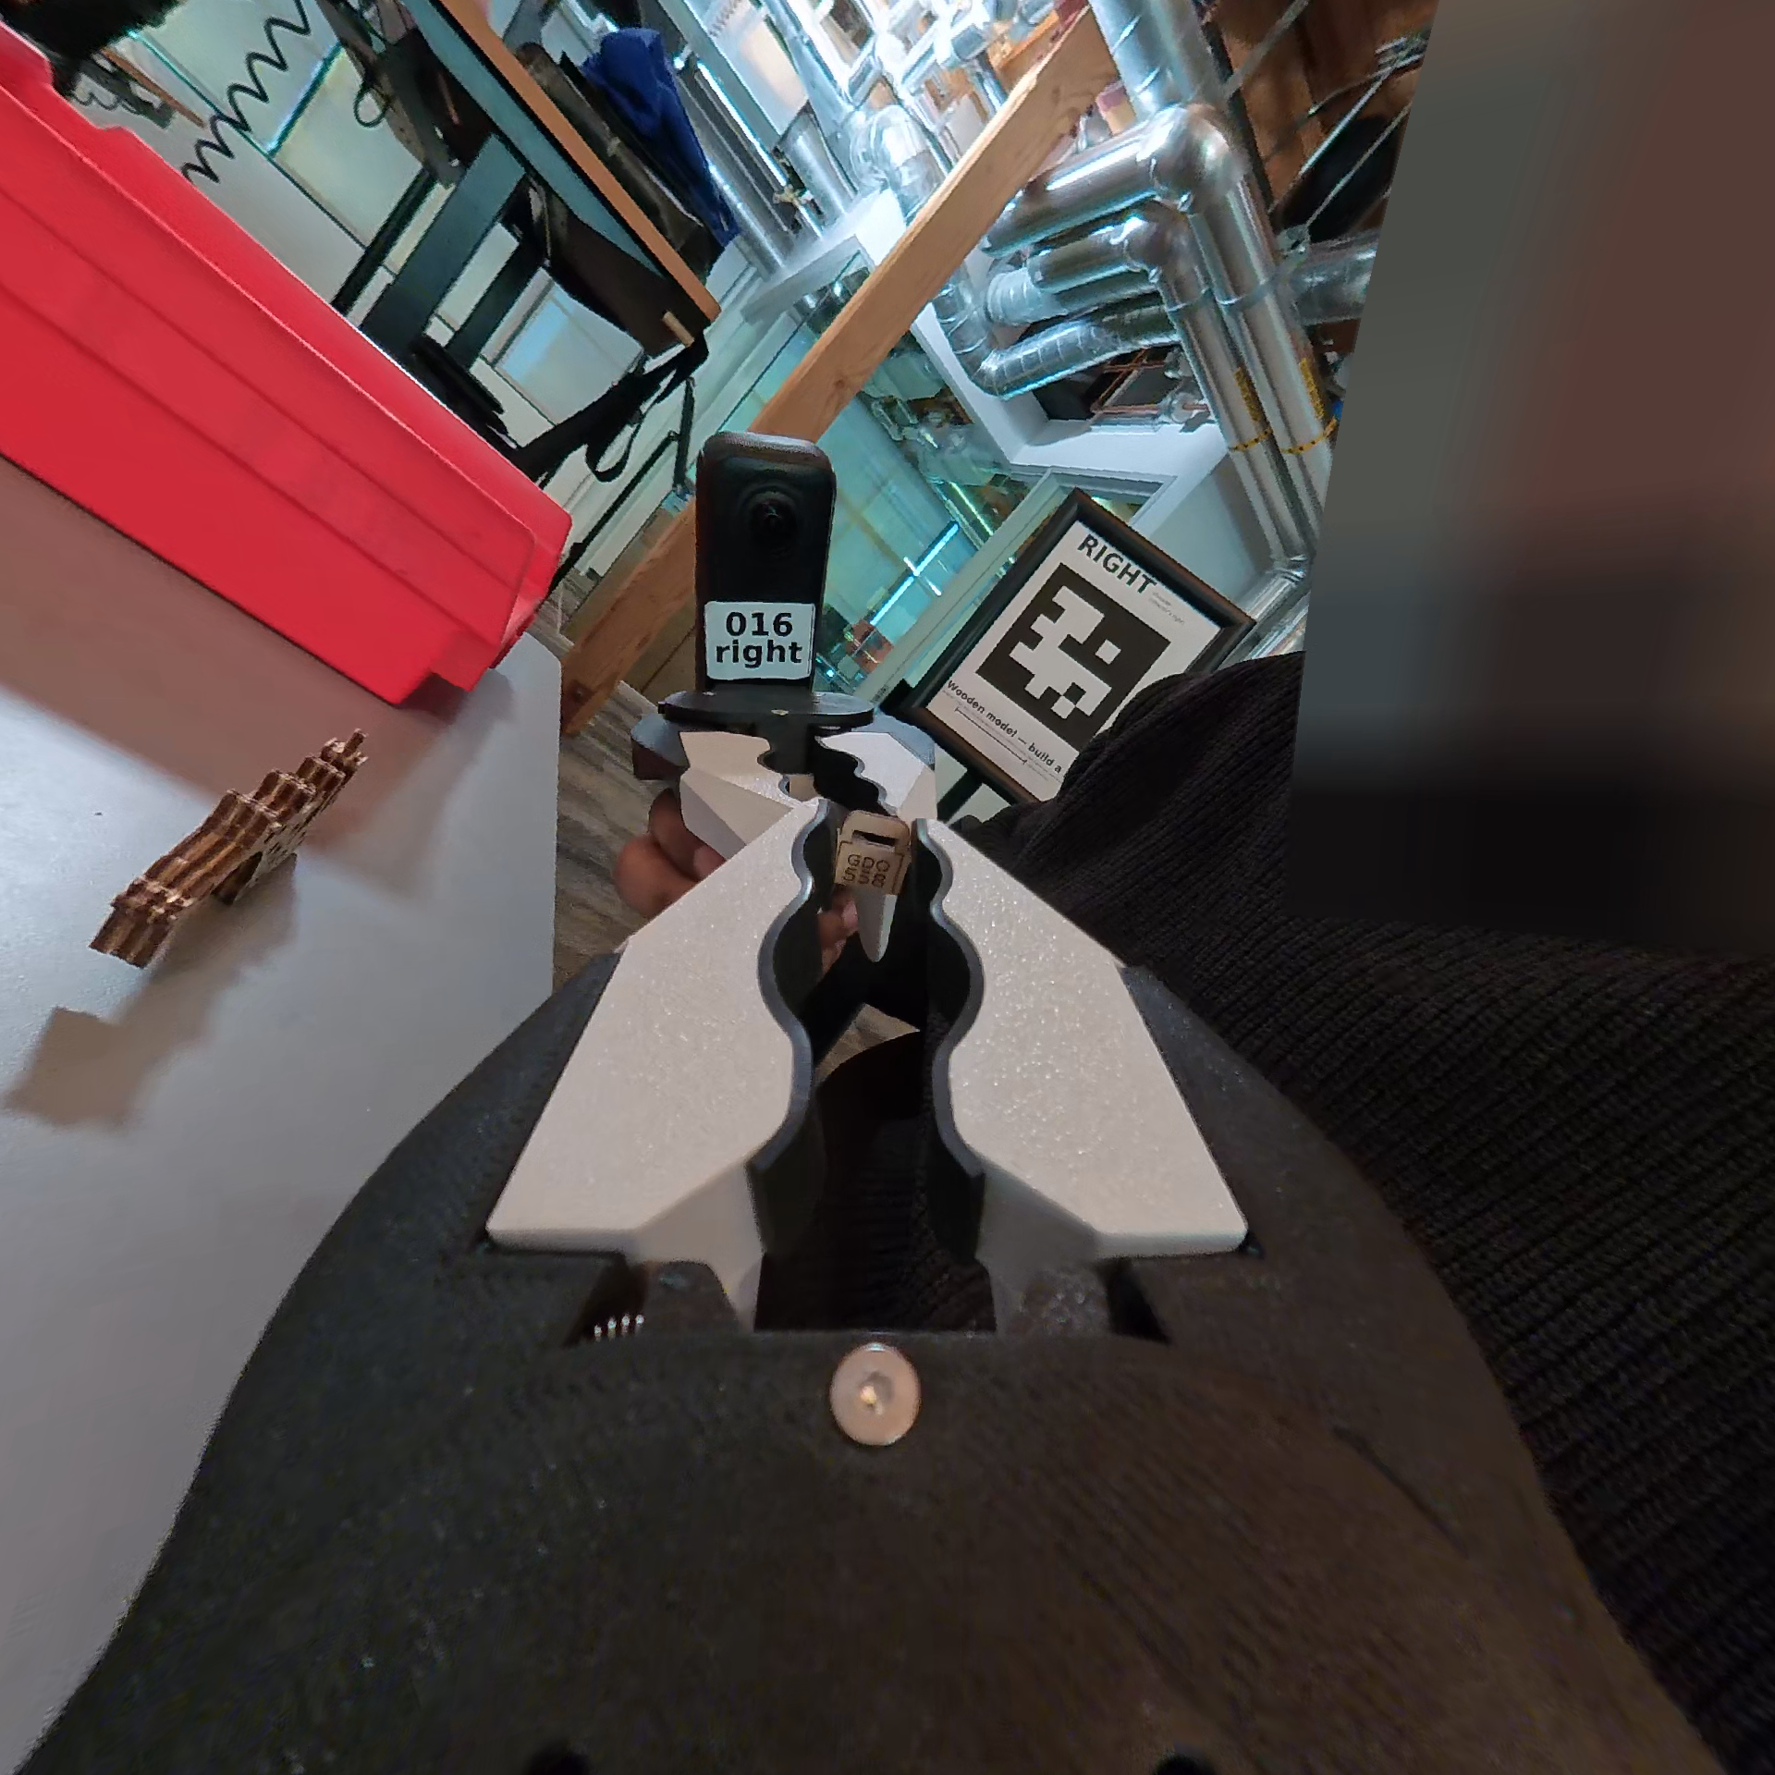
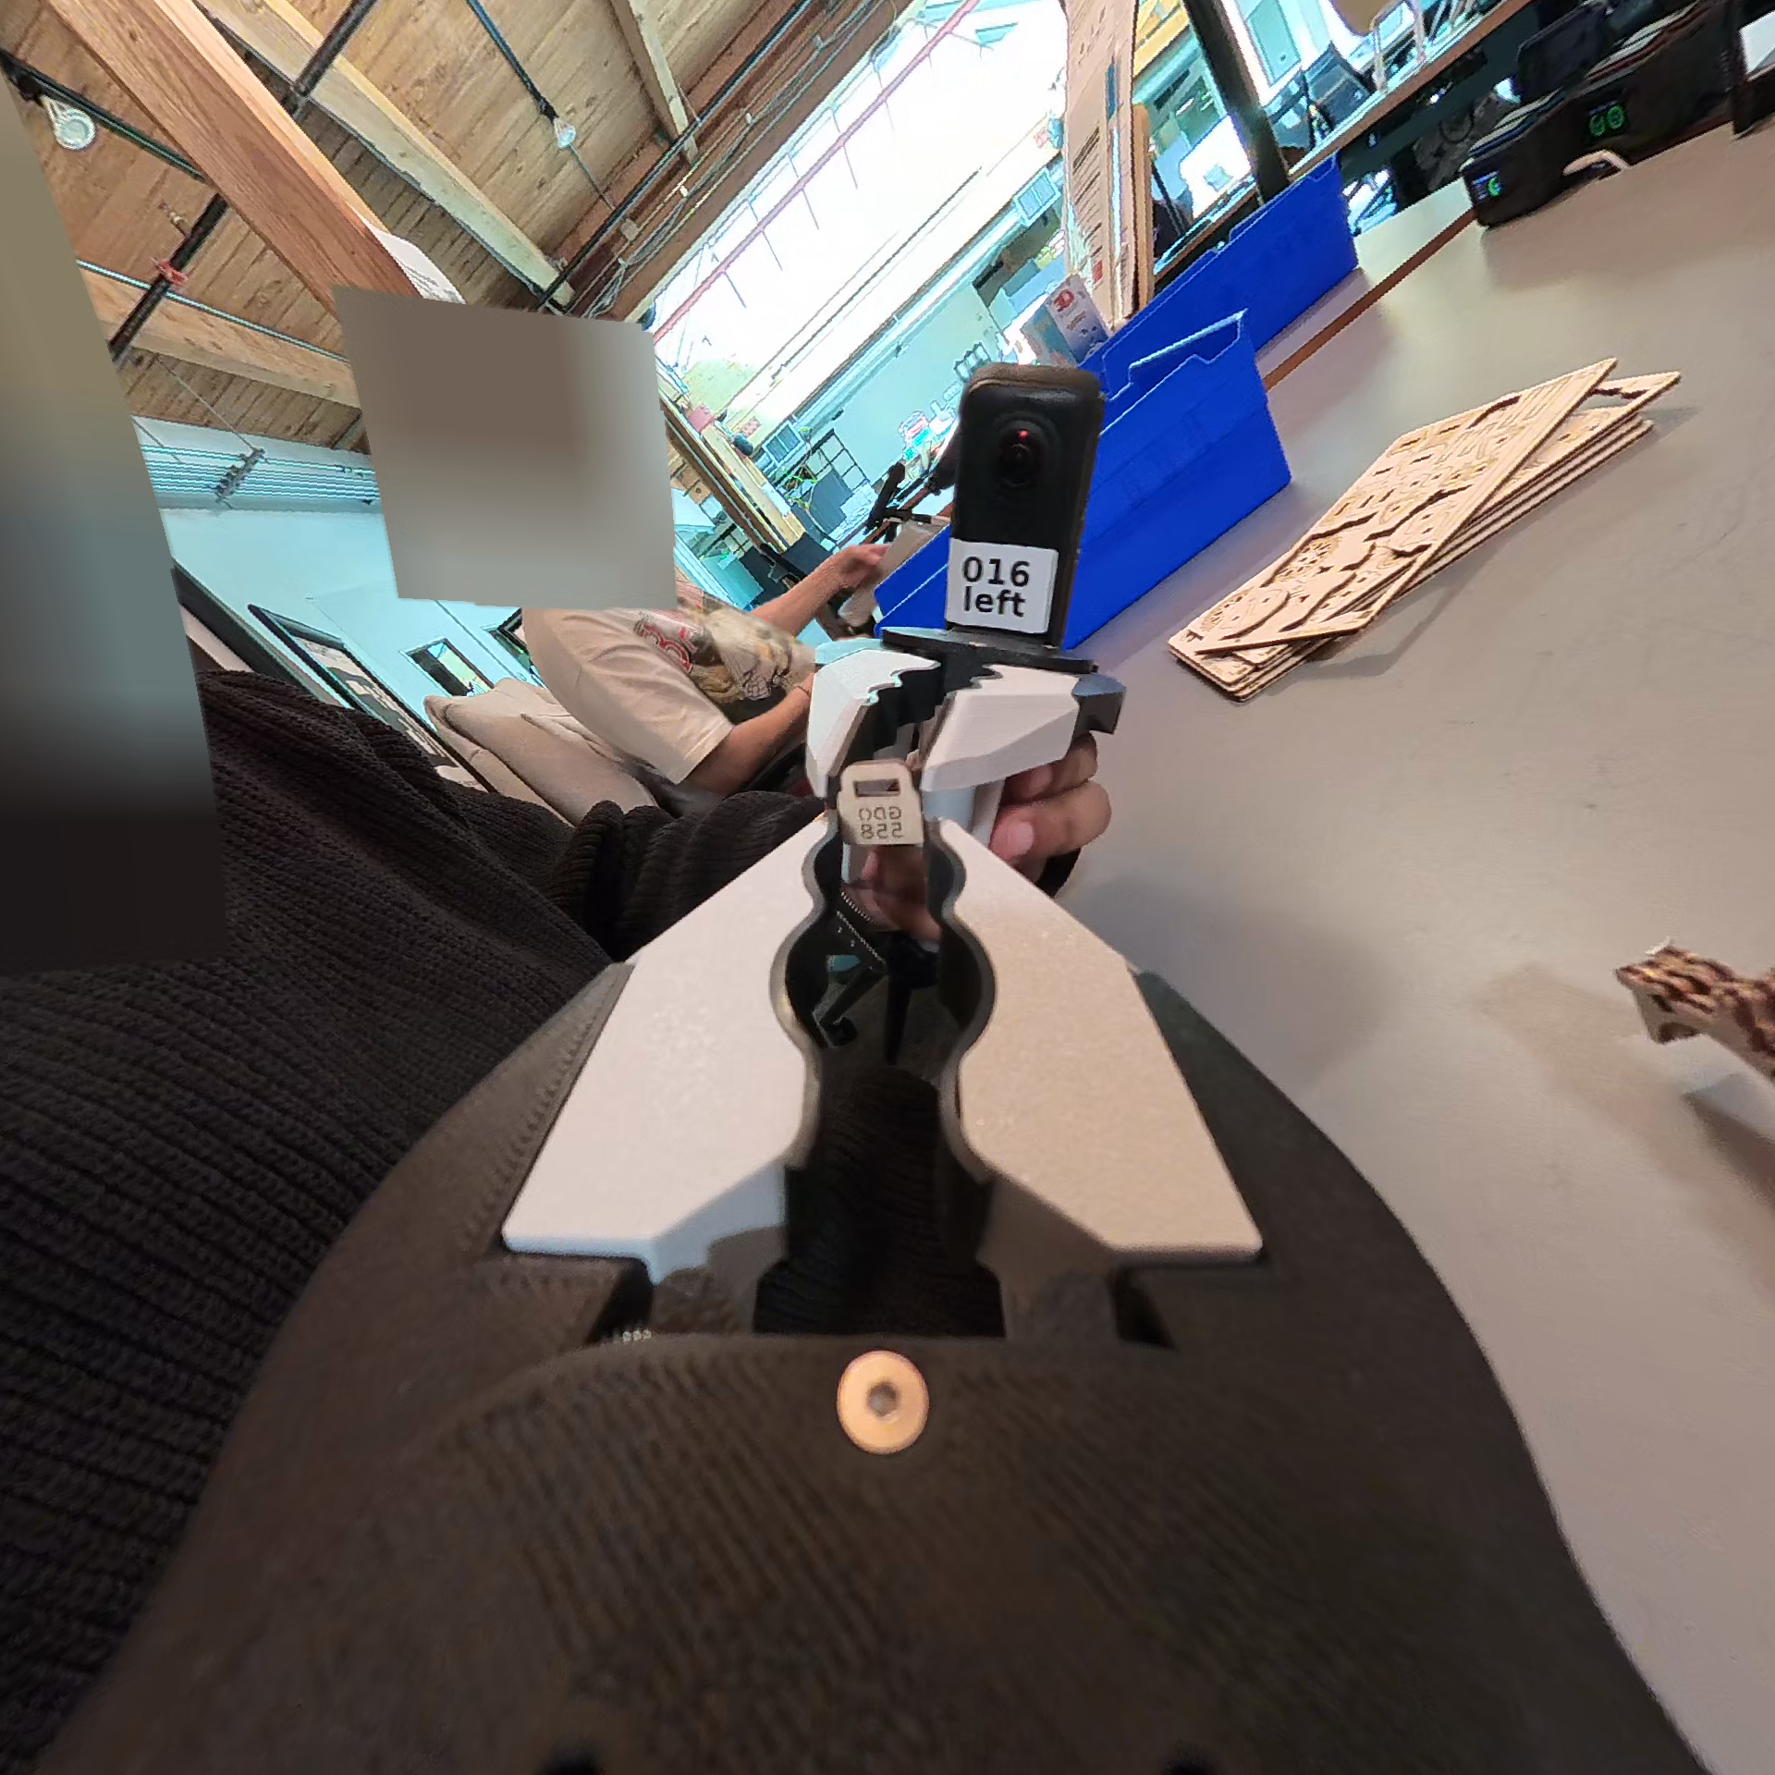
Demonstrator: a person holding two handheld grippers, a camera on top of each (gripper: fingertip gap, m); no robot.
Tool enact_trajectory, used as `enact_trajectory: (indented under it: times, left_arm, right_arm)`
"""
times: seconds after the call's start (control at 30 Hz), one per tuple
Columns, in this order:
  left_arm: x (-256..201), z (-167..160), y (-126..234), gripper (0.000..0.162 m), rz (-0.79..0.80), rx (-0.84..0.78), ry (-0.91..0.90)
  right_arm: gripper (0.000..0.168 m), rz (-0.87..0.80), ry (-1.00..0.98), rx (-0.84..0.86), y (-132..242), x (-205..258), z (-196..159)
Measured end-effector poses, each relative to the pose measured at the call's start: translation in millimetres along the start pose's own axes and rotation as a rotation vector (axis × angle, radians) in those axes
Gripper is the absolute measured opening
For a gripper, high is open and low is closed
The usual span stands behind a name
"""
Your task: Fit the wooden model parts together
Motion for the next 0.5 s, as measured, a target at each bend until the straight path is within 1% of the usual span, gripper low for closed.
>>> enact_trajectory:
  times: [0.1, 0.2, 0.3, 0.4, 0.5]
  left_arm:
    - [0, 1, 2, 0.012, 0.019, -0.011, -0.019]
    - [1, 4, 5, 0.012, 0.034, -0.032, -0.02]
    - [4, 8, 9, 0.012, 0.069, -0.047, -0.039]
    - [12, 13, 14, 0.012, 0.175, -0.024, -0.105]
    - [23, 19, 17, 0.011, 0.3, 0.043, -0.176]
  right_arm:
    - [0.016, -0.012, -0.004, -0.011, 2, -2, 1]
    - [0.022, -0.023, -0.007, -0.016, 4, -3, 2]
    - [0.025, -0.056, 0.015, -0.005, 8, -5, 3]
    - [0.031, -0.135, 0.09, 0.033, 12, -7, 7]
    - [0.03, -0.271, 0.205, 0.04, 28, -9, 20]
Point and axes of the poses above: each gripper's, where its closed fingertips meet, y back along the fingers, z out of its top, x = y × z across the jaws, the point moved 9 cm from there along y, back along the fingers, and after that the axes turned 5 degrees about z, right-handed, at the moved point
